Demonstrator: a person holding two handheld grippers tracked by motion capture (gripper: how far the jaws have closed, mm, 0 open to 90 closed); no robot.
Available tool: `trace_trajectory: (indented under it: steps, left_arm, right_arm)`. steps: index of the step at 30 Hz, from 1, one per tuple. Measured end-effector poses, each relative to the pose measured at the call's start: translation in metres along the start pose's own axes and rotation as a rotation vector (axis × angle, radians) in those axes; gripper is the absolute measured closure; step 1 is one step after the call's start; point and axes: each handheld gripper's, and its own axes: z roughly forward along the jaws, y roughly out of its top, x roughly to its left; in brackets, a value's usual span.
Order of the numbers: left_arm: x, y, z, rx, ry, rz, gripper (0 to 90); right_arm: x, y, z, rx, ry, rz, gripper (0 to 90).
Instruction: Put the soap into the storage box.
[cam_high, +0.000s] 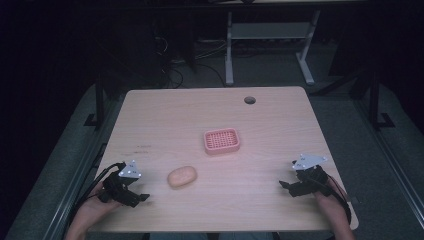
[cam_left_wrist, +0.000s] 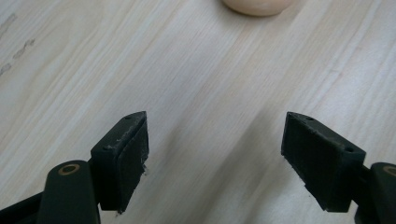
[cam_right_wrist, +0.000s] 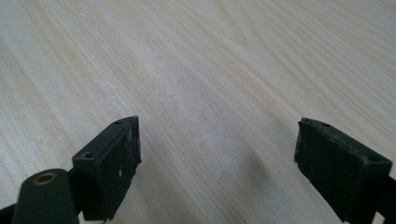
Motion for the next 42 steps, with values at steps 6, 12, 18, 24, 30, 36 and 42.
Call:
trace_trajectory:
  steps: [6,12,18,24,30,36,42]
  left_arm:
    - [-0.004,0.005,-0.001,-0.013,0.003,0.011,21.3]
    - [-0.006,0.007,0.0,-0.012,0.003,0.015,21.1]
    - [-0.009,0.01,0.001,-0.014,0.005,0.03,21.1]
    - [-0.011,0.013,0.003,-0.014,0.005,0.034,20.8]
    - [-0.012,0.015,0.002,-0.026,0.017,0.047,20.8]
    - [-0.013,0.017,0.004,-0.031,0.017,0.046,20.4]
    - [-0.014,0.018,0.005,-0.032,0.014,0.048,20.4]
  right_arm:
    - [0.001,0.001,0.0,-0.004,0.004,-0.007,13.9]
    - [0.002,0.001,0.0,-0.001,0.005,-0.007,14.0]
    - [0.001,0.001,0.0,0.001,0.006,-0.015,14.0]
    - [0.002,0.001,0.0,-0.002,0.007,-0.011,13.9]
    - [0.002,0.001,0.0,0.004,0.008,-0.008,14.0]
    - [0.002,0.001,0.0,0.003,0.008,-0.008,14.0]
    - [0.002,0.001,0.0,0.002,0.009,-0.008,14.0]
